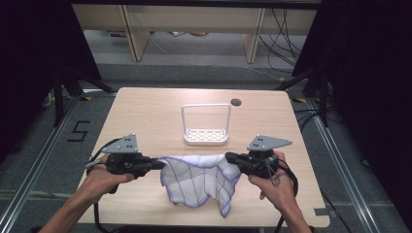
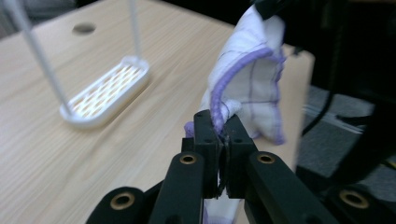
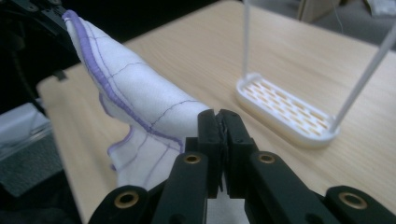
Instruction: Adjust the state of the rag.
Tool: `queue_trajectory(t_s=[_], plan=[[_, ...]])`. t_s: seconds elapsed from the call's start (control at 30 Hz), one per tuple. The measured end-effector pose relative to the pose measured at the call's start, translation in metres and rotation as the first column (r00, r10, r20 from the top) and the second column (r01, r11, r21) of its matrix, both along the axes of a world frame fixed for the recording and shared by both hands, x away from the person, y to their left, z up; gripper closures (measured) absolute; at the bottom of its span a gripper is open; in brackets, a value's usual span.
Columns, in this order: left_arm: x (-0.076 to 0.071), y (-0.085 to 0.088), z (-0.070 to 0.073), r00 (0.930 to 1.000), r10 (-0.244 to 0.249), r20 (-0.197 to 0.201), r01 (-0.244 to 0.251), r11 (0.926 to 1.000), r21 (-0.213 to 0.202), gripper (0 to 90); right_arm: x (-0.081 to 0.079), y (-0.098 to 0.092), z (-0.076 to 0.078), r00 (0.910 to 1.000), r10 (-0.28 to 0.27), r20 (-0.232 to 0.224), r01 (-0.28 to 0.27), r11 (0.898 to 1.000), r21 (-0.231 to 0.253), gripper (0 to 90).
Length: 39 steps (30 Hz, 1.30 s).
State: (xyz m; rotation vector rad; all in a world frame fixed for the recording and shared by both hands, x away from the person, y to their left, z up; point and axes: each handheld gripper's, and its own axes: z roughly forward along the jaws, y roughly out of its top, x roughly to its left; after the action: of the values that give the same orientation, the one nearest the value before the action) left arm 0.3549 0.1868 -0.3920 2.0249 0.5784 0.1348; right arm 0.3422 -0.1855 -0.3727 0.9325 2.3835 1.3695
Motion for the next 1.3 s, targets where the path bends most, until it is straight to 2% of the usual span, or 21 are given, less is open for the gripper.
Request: queue_trajectory(t_s=[0.03,0.07,0.1,0.17,0.23,0.3,0.43,0.53,0.6,0.67,0.73,0.77,0.8,0.83,0.9,0.97,1.03,1.1,1.13,1.23,1.3], plan=[[0.017,-0.005,-0.022,0.9995,0.026,-0.017,-0.026,0.9993,0.026,86.4,0.019,0.003,-0.016,0.9992,-0.023,-0.034,0.022,0.999,-0.036,88.1],[0.017,-0.005,-0.022,0.9995,0.026,-0.017,-0.026,0.9993,0.026,86.3,0.019,0.003,-0.016,0.9992,-0.023,-0.034,0.022,0.999,-0.036,88.1],[0.024,-0.008,-0.032,0.9986,0.049,-0.018,-0.049,0.998,0.039,86.2,0.038,0.007,-0.033,0.9972,-0.041,-0.063,0.035,0.995,-0.088,88.1],[0.039,-0.015,-0.049,0.9973,0.065,-0.035,-0.063,0.9968,0.05,86.2,0.047,0.009,-0.041,0.9952,-0.057,-0.079,0.048,0.992,-0.113,88.1],[0.049,-0.021,-0.064,0.9957,0.089,-0.025,-0.086,0.9927,0.084,86.0,0.069,0.016,-0.064,0.9908,-0.099,-0.092,0.081,0.979,-0.189,88.0],[0.057,-0.025,-0.076,0.9935,0.106,-0.041,-0.102,0.9909,0.088,85.9,0.075,0.017,-0.07,0.9896,-0.108,-0.095,0.086,0.973,-0.215,88.0],[0.072,-0.027,-0.092,0.9894,0.145,-0.012,-0.142,0.9792,0.145,84.8,0.095,0.017,-0.088,0.9798,-0.136,-0.147,0.099,0.968,-0.232,87.4],[0.074,-0.029,-0.096,0.9852,0.17,-0.023,-0.165,0.9774,0.131,83.6,0.101,0.015,-0.095,0.98,-0.14,-0.142,0.104,0.967,-0.233,86.3],[0.076,-0.029,-0.1,0.9883,0.152,-0.018,-0.146,0.9749,0.168,81.8,0.104,0.014,-0.101,0.9756,-0.158,-0.152,0.121,0.966,-0.228,74.2],[0.075,-0.032,-0.105,0.9852,0.168,-0.035,-0.16,0.9742,0.158,73.7,0.104,0.012,-0.103,0.976,-0.185,-0.115,0.154,0.959,-0.236,68.4],[0.075,-0.03,-0.107,0.9855,0.162,-0.049,-0.152,0.9738,0.169,66.9,0.102,0.01,-0.101,0.9762,-0.182,-0.119,0.15,0.96,-0.235,65.4],[0.073,-0.029,-0.106,0.9793,0.196,-0.049,-0.186,0.9683,0.167,61.1,0.095,0.006,-0.093,0.972,-0.208,-0.109,0.176,0.953,-0.246,57.1],[0.073,-0.029,-0.106,0.9793,0.196,-0.049,-0.186,0.9683,0.167,52.4,0.095,0.006,-0.093,0.972,-0.208,-0.109,0.176,0.953,-0.246,57.1],[0.072,-0.025,-0.102,0.9764,0.21,-0.049,-0.197,0.9611,0.193,52.4,0.091,0.003,-0.089,0.9735,-0.212,-0.085,0.186,0.95,-0.25,55.9],[0.063,-0.014,-0.094,0.9583,0.277,-0.069,-0.262,0.9491,0.175,36.0,0.071,-0.005,-0.076,0.9765,-0.203,-0.072,0.181,0.953,-0.243,51.1],[0.057,-0.008,-0.09,0.9552,0.287,-0.074,-0.272,0.948,0.165,32.8,0.062,-0.007,-0.074,0.9762,-0.204,-0.075,0.181,0.954,-0.24,50.4],[0.039,0.003,-0.084,0.95,0.302,-0.08,-0.289,0.9467,0.143,28.1,0.032,-0.014,-0.072,0.9784,-0.184,-0.095,0.157,0.958,-0.239,48.0],[0.031,0.005,-0.083,0.9494,0.298,-0.097,-0.287,0.9506,0.119,27.7,0.013,-0.02,-0.074,0.9799,-0.172,-0.102,0.144,0.96,-0.239,47.6],[0.022,0.007,-0.082,0.9538,0.283,-0.1,-0.271,0.9551,0.119,27.7,0.013,-0.02,-0.074,0.9799,-0.172,-0.102,0.144,0.96,-0.239,47.6],[-0.004,0.0,-0.086,0.9628,0.241,-0.123,-0.233,0.9696,0.075,30.1,-0.012,-0.027,-0.078,0.977,-0.174,-0.123,0.145,0.966,-0.215,47.3],[-0.024,-0.012,-0.095,0.9717,0.186,-0.145,-0.176,0.9811,0.081,31.3,-0.03,-0.031,-0.084,0.9742,-0.178,-0.138,0.148,0.967,-0.206,47.3]])
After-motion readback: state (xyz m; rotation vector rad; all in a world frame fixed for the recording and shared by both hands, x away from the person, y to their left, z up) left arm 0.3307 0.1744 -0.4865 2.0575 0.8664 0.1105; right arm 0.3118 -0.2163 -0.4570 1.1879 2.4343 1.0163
